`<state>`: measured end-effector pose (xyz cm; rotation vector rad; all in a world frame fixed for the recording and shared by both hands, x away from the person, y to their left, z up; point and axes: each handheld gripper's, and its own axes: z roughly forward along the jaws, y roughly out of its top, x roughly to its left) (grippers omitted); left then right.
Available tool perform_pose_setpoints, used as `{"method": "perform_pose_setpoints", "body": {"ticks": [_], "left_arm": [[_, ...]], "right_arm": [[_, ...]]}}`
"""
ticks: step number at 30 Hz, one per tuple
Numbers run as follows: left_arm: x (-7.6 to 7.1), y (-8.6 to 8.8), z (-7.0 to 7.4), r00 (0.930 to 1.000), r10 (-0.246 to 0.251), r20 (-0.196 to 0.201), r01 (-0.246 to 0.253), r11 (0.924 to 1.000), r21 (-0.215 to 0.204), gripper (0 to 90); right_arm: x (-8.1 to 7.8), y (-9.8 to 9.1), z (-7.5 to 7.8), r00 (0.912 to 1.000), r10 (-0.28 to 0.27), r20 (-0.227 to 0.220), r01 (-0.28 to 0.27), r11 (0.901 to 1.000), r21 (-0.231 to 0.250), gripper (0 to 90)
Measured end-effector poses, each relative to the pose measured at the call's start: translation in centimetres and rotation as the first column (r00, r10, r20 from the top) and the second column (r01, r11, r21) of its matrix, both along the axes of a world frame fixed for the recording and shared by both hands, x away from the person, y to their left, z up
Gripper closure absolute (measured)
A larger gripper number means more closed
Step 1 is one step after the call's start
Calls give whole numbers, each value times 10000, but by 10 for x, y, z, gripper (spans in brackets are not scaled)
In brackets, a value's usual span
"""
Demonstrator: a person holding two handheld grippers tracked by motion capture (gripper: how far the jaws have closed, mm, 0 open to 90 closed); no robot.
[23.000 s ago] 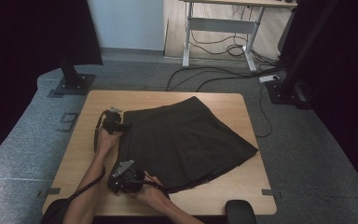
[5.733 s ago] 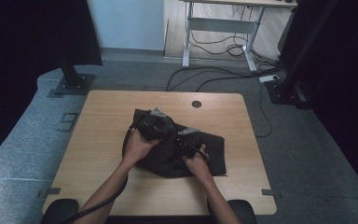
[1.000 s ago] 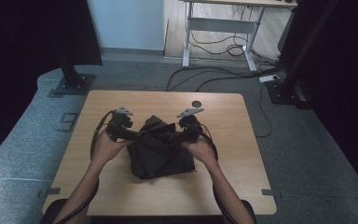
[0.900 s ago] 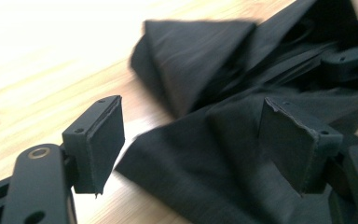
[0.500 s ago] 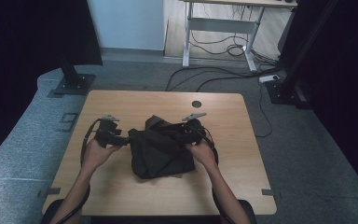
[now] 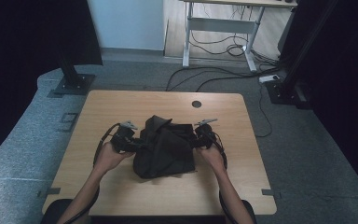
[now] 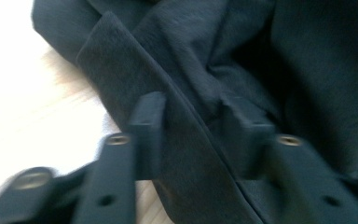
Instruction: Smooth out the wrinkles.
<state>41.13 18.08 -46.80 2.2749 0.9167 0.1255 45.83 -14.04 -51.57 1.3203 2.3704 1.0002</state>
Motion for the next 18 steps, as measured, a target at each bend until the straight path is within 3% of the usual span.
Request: {"method": "perform_pose_setpoints", "body": {"ticks": [3,4,8,11,14,18], "left_arm": [[-2,-6,0,9996,-62,267,51,9992,386,848],[-3,-7,2,9994,-96,330,80,9988,475,869],[-12,-9,18,9971,-392,648,382,9991,166,881],[-22,-16,30,9929,-877,810,875,9961,65,883],[-34,-29,36,9856,-1465,851,1462,9892,98,883],[-52,-53,34,9663,-2466,737,2452,9691,272,883]], "right_arm": [[-2,-2,0,10000,63,64,-63,10000,-7,321],[-3,-2,2,9999,109,95,-108,9999,-47,320],[-6,-6,13,9992,193,338,-188,9997,-126,307],[-8,-12,22,9986,151,506,-143,9998,-152,300],[-10,-19,34,9977,83,680,-72,9998,-160,290],[-12,-26,44,9967,54,812,-32,9996,-273,285]]}}
